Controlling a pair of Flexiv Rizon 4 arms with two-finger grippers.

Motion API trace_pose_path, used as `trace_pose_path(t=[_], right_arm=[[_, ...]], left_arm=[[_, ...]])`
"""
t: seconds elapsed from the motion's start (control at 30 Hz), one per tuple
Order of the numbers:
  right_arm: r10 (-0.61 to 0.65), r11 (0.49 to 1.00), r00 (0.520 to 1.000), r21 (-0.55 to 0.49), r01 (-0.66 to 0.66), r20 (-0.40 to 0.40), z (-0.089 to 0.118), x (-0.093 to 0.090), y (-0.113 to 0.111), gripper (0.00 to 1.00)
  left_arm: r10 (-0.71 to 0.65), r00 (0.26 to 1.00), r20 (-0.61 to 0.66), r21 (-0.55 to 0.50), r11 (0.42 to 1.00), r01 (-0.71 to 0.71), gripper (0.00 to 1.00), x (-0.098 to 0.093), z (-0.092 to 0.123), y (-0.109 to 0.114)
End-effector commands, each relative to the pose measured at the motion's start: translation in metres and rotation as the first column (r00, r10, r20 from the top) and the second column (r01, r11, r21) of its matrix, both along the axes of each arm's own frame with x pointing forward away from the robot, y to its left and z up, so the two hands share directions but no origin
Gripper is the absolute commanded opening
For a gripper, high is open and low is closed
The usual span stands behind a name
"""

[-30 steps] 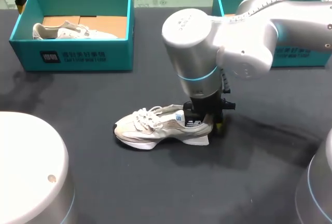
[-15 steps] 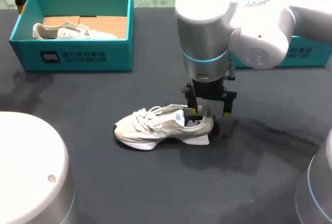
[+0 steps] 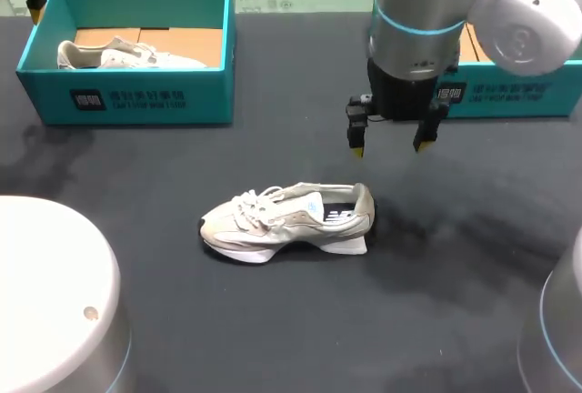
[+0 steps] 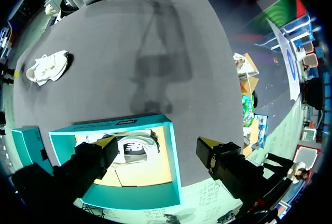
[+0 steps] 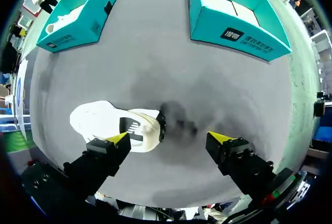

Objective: Take the shoe out of the shoebox, open the shoe tongue, remove and reinsert the insole, then place the shoe into the shoebox

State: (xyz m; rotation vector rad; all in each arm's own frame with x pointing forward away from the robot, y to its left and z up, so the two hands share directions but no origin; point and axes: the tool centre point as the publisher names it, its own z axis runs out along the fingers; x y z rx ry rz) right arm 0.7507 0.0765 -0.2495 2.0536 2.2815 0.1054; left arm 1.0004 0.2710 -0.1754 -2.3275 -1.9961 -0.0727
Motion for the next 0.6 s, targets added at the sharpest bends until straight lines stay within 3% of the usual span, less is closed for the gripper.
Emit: trace_pose_path(t=[0.03,0.33,0.37,0.43,0.5,0.53,0.6], right_arm=[[0.523,0.824,0.843,0.178,-0.538,0.126,-0.002,-0.005,-0.016,1.00],[0.523,0.824,0.843,0.178,-0.538,0.126,-0.002,-0.005,-0.016,1.00],[0.563,0.792,0.808,0.165,-0.587,0.174,-0.004,-0.004,-0.020,1.00],[0.673,0.675,0.695,0.176,-0.717,0.252,-0.009,-0.009,-0.028,1.00],[0.698,0.623,0.634,0.154,-0.767,0.331,-0.012,-0.014,-0.041,1.00],[0.737,0.560,0.567,0.137,-0.817,0.369,-0.012,-0.018,-0.046,1.00],[0.743,0.524,0.511,0.098,-0.846,0.433,-0.013,-0.022,-0.057,1.00]], left_arm=[[-0.001,1.000,0.002,0.002,1.000,0.001,1.00,-0.001,0.000,0.000],[-0.001,1.000,0.002,0.002,1.000,0.001,1.00,-0.001,0.000,0.000],[-0.001,1.000,0.002,0.002,1.000,0.001,1.00,-0.001,0.000,0.000],[-0.001,1.000,0.002,0.002,1.000,0.001,1.00,-0.001,0.000,0.000],[-0.001,1.000,0.002,0.002,1.000,0.001,1.00,-0.001,0.000,0.000],[-0.001,1.000,0.002,0.002,1.000,0.001,1.00,-0.001,0.000,0.000],[-0.001,1.000,0.002,0.002,1.000,0.001,1.00,-0.001,0.000,0.000]])
